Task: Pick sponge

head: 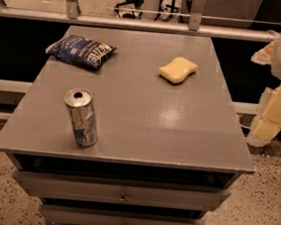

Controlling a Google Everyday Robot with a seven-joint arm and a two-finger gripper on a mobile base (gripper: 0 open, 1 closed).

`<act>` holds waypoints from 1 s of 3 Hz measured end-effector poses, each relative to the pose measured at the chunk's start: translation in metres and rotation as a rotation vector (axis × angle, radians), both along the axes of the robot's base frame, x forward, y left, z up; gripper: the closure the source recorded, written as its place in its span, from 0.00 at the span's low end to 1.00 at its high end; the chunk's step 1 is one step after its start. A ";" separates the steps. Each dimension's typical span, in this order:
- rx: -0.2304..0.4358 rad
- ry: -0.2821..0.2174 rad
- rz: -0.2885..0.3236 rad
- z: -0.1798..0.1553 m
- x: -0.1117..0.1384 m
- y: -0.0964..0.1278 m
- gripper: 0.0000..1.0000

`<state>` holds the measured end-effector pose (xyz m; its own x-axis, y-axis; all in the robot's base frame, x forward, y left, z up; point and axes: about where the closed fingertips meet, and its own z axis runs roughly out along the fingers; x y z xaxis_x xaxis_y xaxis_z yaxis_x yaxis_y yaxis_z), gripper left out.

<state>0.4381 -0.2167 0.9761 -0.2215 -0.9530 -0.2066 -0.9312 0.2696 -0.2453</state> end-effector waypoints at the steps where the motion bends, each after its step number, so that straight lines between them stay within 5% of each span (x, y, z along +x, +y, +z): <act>1: 0.000 0.000 0.000 0.000 0.000 0.000 0.00; 2: 0.030 -0.023 0.025 -0.004 0.015 0.003 0.00; 3: 0.113 -0.060 0.067 -0.021 0.060 0.008 0.00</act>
Offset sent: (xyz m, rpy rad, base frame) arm 0.0626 0.0130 -0.0232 0.1281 -0.0764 0.1092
